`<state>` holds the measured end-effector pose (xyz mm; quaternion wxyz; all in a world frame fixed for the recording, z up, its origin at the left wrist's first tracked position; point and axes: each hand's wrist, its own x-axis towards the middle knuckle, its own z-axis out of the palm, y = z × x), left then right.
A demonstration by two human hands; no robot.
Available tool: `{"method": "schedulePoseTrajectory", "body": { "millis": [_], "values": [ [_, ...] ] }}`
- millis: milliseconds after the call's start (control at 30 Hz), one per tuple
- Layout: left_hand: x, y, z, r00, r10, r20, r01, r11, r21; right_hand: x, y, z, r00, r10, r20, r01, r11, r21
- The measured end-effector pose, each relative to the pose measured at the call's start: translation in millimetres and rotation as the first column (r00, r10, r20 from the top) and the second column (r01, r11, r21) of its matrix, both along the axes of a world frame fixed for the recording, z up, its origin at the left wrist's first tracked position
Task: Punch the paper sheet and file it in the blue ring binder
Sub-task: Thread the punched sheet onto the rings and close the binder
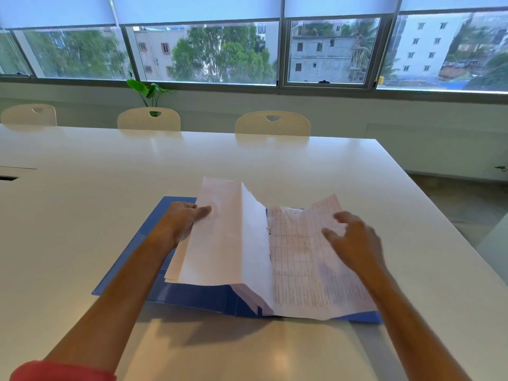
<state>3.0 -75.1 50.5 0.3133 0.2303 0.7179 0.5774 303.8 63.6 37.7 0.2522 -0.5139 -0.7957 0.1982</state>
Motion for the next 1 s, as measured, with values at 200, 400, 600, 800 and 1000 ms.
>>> {"method": "schedulePoseTrajectory", "body": {
  "millis": [200,400,600,800,1000],
  "values": [
    [-0.9,-4.6,2.6,0.996,0.012,-0.092,-0.022,0.994,-0.110,47.0,18.8,-23.4,0.960,-0.106,0.259,0.172,0.954,-0.247],
    [-9.4,-18.3,7.8,0.997,0.055,-0.062,-0.062,0.992,-0.110,54.5,18.3,-24.9,0.998,-0.044,-0.037,0.014,0.811,-0.585],
    [-12.8,-18.4,13.3,0.999,0.048,-0.019,-0.049,0.999,-0.019,44.8,19.6,3.1,0.959,-0.046,-0.280,-0.131,0.803,-0.581],
    [-5.4,-16.4,23.6,0.999,0.006,-0.045,-0.003,0.998,0.060,14.9,6.7,30.3,0.863,0.027,-0.504,-0.313,0.812,-0.493],
    [12.1,-2.4,28.5,0.997,-0.028,-0.072,0.032,0.998,0.047,-33.6,-9.9,40.7,0.776,0.159,-0.610,-0.468,0.794,-0.388]
  ]
}}
